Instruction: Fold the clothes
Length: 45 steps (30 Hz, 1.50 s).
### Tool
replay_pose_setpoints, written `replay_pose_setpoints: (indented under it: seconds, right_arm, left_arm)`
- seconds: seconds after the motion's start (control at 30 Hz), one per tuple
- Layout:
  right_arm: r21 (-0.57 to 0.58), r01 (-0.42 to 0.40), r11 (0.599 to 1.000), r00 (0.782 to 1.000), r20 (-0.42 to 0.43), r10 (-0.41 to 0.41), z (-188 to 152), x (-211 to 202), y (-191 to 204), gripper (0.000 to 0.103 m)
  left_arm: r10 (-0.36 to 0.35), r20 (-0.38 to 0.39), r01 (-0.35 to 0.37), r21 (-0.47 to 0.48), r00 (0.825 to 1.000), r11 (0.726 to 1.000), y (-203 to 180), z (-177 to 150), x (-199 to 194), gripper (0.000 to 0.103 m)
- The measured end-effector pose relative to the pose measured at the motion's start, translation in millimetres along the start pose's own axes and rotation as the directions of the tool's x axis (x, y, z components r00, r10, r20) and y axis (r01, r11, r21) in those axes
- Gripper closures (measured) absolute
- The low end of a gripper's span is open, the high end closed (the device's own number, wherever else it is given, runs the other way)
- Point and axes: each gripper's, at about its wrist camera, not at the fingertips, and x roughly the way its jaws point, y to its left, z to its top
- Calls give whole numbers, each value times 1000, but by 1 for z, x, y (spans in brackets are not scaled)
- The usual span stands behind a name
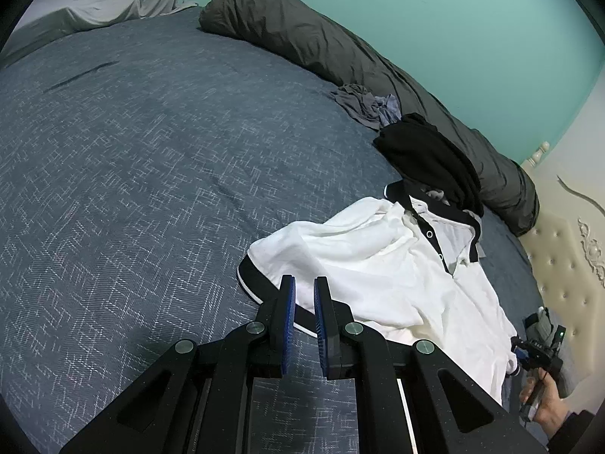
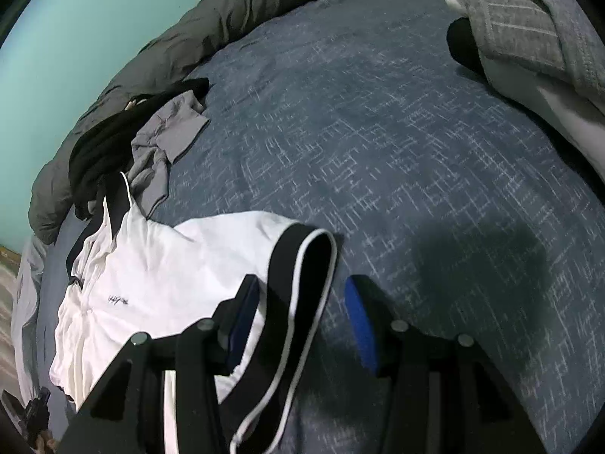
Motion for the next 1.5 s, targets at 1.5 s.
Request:
replay_pose_setpoints:
  seconds: [1.5]
  right_arm:
    - [-58,161,985,979,134,-152,23,-31,1,66]
  left_arm:
    - [11,-37,-11,-13,999,1000,7,-3,10,92]
